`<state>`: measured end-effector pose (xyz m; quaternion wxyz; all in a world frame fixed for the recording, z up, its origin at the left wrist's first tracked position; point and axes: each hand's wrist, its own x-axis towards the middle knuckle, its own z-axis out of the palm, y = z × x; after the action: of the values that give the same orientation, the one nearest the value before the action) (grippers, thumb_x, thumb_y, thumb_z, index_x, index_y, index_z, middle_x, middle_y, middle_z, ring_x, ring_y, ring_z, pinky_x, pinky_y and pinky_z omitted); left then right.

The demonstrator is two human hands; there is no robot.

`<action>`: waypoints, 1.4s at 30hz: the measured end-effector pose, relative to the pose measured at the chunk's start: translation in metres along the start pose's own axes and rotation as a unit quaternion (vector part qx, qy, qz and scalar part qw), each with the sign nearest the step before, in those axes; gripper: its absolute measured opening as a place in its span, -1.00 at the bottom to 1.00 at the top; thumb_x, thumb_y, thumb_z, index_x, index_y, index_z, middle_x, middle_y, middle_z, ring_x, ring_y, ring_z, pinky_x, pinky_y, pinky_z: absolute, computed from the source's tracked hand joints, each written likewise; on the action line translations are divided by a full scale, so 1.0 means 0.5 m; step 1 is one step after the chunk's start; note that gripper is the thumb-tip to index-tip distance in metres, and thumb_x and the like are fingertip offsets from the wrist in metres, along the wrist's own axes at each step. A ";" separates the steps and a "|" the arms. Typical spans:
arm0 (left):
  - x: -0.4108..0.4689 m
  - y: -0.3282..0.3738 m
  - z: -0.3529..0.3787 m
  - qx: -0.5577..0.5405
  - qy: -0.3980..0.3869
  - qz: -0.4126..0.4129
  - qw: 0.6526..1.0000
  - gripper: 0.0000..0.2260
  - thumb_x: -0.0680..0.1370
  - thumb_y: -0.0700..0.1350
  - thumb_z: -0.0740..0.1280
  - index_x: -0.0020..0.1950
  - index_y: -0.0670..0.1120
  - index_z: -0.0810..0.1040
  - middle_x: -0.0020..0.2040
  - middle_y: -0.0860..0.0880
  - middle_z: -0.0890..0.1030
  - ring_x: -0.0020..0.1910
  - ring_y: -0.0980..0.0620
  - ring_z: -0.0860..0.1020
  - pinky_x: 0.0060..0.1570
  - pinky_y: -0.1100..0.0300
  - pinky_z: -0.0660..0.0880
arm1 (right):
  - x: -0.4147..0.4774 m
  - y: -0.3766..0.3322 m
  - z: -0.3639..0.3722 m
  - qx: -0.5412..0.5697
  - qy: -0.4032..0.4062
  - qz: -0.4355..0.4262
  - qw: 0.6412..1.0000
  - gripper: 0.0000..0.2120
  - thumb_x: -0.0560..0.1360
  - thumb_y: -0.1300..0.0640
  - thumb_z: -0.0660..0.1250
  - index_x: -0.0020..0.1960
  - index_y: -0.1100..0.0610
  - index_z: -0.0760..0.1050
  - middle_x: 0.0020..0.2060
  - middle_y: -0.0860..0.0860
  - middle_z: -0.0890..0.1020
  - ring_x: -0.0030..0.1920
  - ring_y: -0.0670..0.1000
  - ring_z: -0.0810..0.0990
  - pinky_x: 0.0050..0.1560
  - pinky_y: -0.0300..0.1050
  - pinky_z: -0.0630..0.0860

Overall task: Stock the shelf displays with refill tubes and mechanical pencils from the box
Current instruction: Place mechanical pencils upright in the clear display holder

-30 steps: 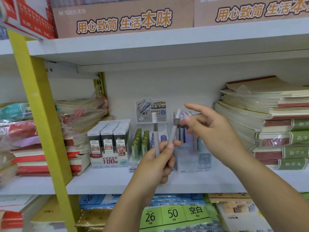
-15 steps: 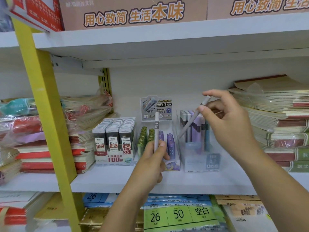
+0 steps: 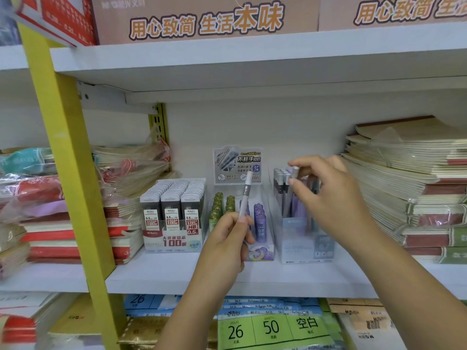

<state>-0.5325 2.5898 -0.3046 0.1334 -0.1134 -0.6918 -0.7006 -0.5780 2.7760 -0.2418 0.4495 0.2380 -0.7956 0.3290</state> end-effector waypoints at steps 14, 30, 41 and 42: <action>-0.005 0.007 -0.002 -0.009 -0.009 -0.003 1.000 -0.71 0.68 0.03 0.16 -0.12 0.21 0.62 -0.35 0.07 0.51 -0.49 0.17 0.32 -0.50 0.31 0.23 | -0.001 0.012 0.019 -0.076 0.016 -0.019 0.997 -0.76 0.39 0.08 0.50 0.02 -0.09 0.57 -0.17 -0.17 0.56 0.03 -0.06 0.34 0.00 -0.13 0.24; -0.018 0.031 0.041 0.019 -0.054 0.044 0.997 -0.82 0.65 -0.01 0.24 0.02 0.18 0.64 -0.38 0.06 0.55 -0.47 0.13 0.38 -0.46 0.36 0.36 | -0.008 -0.074 -0.021 0.307 -0.138 0.114 0.935 -0.76 0.54 0.20 0.33 0.12 -0.08 0.52 -0.20 0.04 0.71 -0.13 0.03 0.65 -0.06 -0.13 0.55; -0.007 -0.016 0.059 0.426 0.085 0.243 0.867 -0.52 0.55 0.06 0.41 0.46 0.07 0.43 0.41 0.16 0.45 0.47 0.17 0.27 0.47 0.13 0.21 | -0.004 -0.017 -0.060 0.120 0.085 0.039 0.988 -0.74 0.50 0.11 0.42 0.03 -0.13 0.37 -0.26 -0.16 0.63 -0.19 -0.21 0.60 -0.19 -0.40 0.46; -0.007 -0.021 0.061 0.437 0.069 0.242 0.863 -0.52 0.57 0.06 0.39 0.48 0.08 0.41 0.46 0.17 0.41 0.51 0.18 0.21 0.51 0.13 0.14 | -0.007 -0.015 -0.053 0.100 0.067 0.043 0.992 -0.74 0.49 0.10 0.43 0.02 -0.13 0.38 -0.26 -0.19 0.62 -0.20 -0.25 0.58 -0.22 -0.46 0.42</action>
<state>-0.5338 2.6202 -0.3152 0.3820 -0.1587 -0.8670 -0.2777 -0.5566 2.7907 -0.2323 0.4613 0.2247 -0.7365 0.4408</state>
